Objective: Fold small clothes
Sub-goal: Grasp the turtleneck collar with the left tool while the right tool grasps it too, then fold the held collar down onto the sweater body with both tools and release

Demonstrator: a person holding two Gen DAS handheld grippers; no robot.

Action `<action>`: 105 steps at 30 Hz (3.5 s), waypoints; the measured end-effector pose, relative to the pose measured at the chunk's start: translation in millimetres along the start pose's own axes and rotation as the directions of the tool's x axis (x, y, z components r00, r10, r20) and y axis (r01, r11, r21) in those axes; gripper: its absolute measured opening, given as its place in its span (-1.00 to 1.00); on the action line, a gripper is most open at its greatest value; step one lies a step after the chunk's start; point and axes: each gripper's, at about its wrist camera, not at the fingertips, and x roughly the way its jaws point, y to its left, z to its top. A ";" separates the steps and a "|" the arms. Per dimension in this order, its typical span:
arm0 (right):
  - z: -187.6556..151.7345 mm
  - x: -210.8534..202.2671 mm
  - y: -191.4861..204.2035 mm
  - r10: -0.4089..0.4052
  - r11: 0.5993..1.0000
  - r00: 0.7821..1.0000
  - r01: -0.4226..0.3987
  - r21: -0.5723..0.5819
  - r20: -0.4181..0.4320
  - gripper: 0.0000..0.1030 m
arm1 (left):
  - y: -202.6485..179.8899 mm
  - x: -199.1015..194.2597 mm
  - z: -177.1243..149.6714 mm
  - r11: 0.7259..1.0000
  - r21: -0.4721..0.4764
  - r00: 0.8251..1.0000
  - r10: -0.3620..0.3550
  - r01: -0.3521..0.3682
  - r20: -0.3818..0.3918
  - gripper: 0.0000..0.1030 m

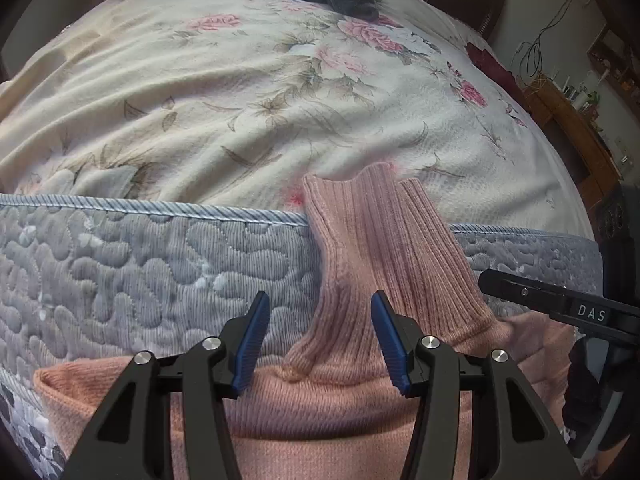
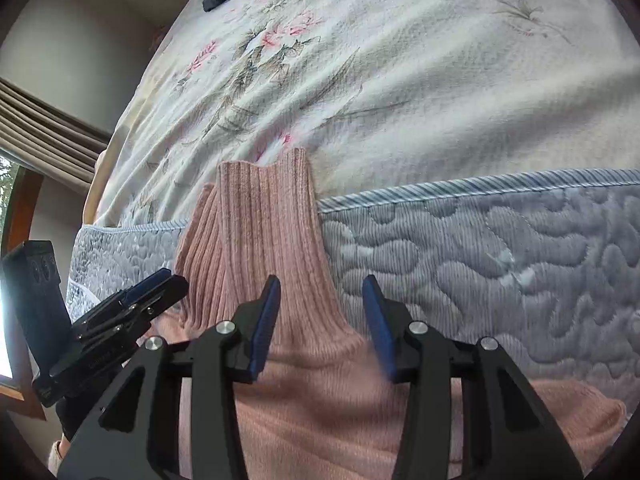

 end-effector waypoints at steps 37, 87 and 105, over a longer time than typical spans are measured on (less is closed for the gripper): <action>-106.3 -101.2 60.4 0.128 0.898 0.986 -0.069 -0.434 0.107 -0.87 | -27.1 -95.8 -81.1 0.926 0.246 0.923 -0.336 0.287 0.188 -0.78; -144.6 -57.9 0.7 0.132 0.990 0.986 -0.137 -0.041 -0.104 -0.36 | 32.9 -58.7 -133.1 0.911 -0.101 0.907 -0.409 0.400 -0.099 -0.13; -177.0 -67.6 -13.7 0.145 0.987 0.975 -0.154 -0.041 -0.168 -0.89 | 26.3 -61.4 -143.6 0.960 0.041 0.953 -0.271 0.278 -0.133 -0.79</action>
